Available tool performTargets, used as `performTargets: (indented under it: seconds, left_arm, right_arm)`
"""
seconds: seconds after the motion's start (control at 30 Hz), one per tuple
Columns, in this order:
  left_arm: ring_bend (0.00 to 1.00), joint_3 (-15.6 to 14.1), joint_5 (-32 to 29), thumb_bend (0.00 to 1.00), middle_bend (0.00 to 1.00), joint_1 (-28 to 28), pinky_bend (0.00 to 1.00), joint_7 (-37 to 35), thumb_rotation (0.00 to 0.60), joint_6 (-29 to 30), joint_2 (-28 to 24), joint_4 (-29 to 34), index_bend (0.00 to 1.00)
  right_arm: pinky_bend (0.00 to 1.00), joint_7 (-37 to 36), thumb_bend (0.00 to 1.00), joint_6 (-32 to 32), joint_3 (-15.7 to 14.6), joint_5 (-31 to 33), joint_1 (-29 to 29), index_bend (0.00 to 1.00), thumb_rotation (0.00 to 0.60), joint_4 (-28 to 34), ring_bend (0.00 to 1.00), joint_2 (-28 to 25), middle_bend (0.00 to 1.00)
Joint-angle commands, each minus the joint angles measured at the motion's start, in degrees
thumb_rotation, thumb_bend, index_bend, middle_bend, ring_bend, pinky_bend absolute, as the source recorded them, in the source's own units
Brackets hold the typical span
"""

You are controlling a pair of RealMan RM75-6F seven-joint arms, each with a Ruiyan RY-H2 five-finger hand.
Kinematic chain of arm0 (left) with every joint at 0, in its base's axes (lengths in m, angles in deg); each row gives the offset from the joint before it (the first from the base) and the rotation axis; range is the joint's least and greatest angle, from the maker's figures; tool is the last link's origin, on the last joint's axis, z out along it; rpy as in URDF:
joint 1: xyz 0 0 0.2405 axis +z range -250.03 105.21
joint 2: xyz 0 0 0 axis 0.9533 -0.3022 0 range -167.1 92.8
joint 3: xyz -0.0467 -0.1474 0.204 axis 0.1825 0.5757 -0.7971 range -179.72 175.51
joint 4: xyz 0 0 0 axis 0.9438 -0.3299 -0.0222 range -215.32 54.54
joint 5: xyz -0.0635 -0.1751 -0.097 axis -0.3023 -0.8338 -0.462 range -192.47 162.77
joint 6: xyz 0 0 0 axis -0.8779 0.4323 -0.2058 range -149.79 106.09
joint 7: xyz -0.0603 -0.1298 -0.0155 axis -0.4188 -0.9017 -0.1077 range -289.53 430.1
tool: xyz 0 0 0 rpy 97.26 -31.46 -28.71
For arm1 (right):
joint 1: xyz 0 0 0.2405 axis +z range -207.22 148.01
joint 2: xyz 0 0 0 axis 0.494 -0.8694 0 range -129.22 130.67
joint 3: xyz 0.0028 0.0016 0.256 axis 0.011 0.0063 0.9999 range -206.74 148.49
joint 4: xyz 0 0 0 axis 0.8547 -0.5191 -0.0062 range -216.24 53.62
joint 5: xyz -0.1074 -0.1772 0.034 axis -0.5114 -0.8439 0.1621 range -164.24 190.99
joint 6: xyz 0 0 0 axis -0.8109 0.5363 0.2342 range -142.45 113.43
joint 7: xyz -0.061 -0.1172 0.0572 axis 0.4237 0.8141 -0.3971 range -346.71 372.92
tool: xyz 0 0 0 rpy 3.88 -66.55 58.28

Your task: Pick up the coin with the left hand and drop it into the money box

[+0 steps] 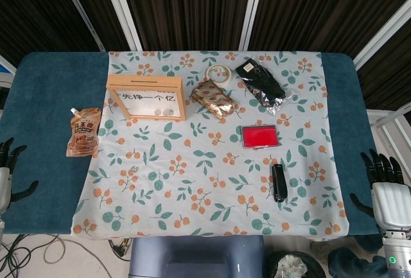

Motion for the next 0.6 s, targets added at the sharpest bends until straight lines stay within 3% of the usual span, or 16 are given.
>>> performTargets:
  seconds: [0.03,0.3,0.47,0.53,0.6]
  left_arm:
    - [0.0,0.17,-0.35,0.18,0.0,0.03,0.0,0.49,0.6,-0.22,0.15,0.06,0.18]
    - [0.0,1.25,-2.34,0.15,0.0,-1.65,0.0,1.7,0.6,-4.0,0.73,-0.86,0.19]
    - [0.0,3.61,-5.26,0.15,0.0,-9.22,0.0,7.51,0.6,-14.75,2.27,-3.85,0.21]
    - [0.0,5.44,-7.79,0.15,0.0,-15.6,0.0,11.49,0.6,-23.06,5.06,-6.53,0.23]
    - [0.0,6.39,-9.97,0.15,0.0,-18.02,0.0,13.28,0.6,-25.64,7.09,-7.89,0.26]
  right_arm:
    - [0.0,-0.04,0.3,-0.07,0.08,0.17,0.0,0.0,0.6,-0.04,0.0,-0.05,0.0]
    - [0.0,0.09,0.3,-0.21,0.23,0.62,-0.02,0.0,0.6,-0.16,0.0,-0.08,0.0]
    - [0.0,0.57,0.3,-0.73,0.08,0.85,0.1,0.0,0.6,-0.12,0.0,0.18,0.0]
    - [0.0,0.94,0.3,-0.26,0.17,0.81,-0.05,0.0,0.6,0.21,0.0,0.22,0.0]
    - [0.0,1.05,0.3,-0.04,0.18,0.71,-0.12,0.0,0.6,0.44,0.0,0.13,0.0]
